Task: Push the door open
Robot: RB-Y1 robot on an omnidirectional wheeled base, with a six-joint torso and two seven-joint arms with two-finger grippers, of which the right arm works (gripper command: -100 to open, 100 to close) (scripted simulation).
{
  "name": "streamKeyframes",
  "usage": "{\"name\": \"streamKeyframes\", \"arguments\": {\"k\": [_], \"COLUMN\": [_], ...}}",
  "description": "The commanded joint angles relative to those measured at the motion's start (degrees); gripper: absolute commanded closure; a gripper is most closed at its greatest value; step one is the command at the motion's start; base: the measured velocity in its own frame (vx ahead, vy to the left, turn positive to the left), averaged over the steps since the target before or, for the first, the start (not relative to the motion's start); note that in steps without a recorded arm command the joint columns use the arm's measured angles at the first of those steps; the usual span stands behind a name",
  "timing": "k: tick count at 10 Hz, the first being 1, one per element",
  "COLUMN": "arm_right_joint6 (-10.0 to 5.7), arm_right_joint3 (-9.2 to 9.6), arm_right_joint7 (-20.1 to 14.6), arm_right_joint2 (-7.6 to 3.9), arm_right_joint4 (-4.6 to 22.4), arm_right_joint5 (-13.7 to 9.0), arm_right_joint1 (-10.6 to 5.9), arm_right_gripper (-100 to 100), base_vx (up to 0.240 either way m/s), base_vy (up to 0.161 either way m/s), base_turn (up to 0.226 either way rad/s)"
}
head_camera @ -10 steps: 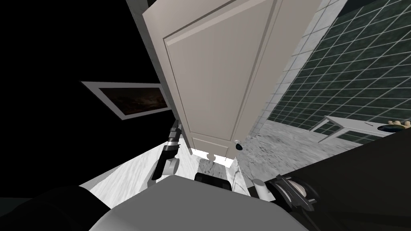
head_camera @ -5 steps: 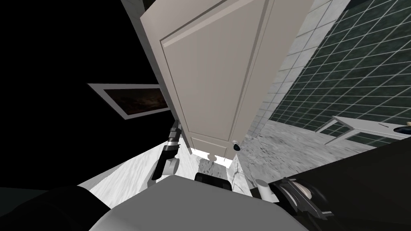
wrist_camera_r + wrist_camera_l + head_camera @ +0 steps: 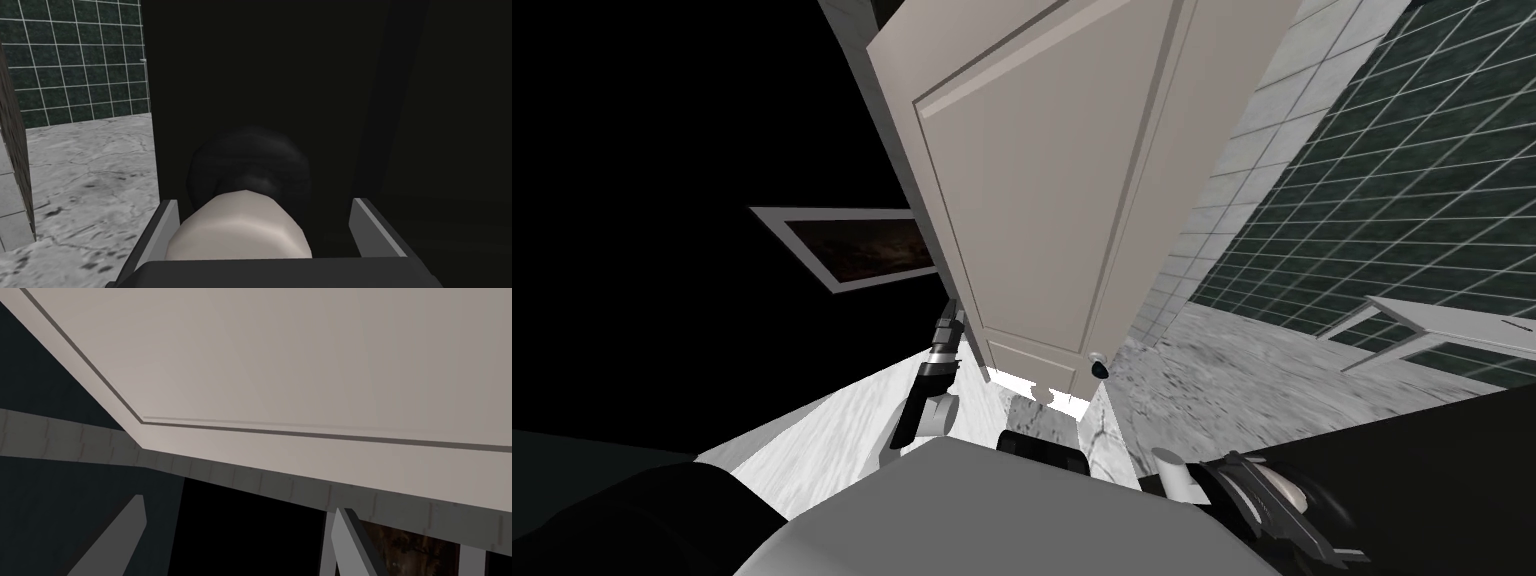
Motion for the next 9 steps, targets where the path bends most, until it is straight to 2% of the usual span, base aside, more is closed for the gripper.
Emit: {"name": "streamKeyframes", "arguments": {"k": [1,3,6,9], "arm_right_joint6": [-0.11,-0.85,-0.85,-1.97], "arm_right_joint3": [-1.11,-3.27,-3.27,-6.52], "arm_right_joint7": [1.3,1.2,1.2,1.2], "arm_right_joint2": [-0.05,-0.37,-0.37,-0.85], "arm_right_joint4": [-2.0,-0.8,-0.8,1.1], "arm_right_joint5": [-0.4,-0.4,-0.4,-0.3], "arm_right_joint1": [1.32,0.47,0.47,-0.80], "arm_right_gripper": [100,100,100,100], "base_vx": [-0.004,-0.003,0.007,0.005], "base_vy": [-0.038,-0.052,-0.032,-0.065], "base_turn": [-0.025,0.056,0.009,0.071]}}
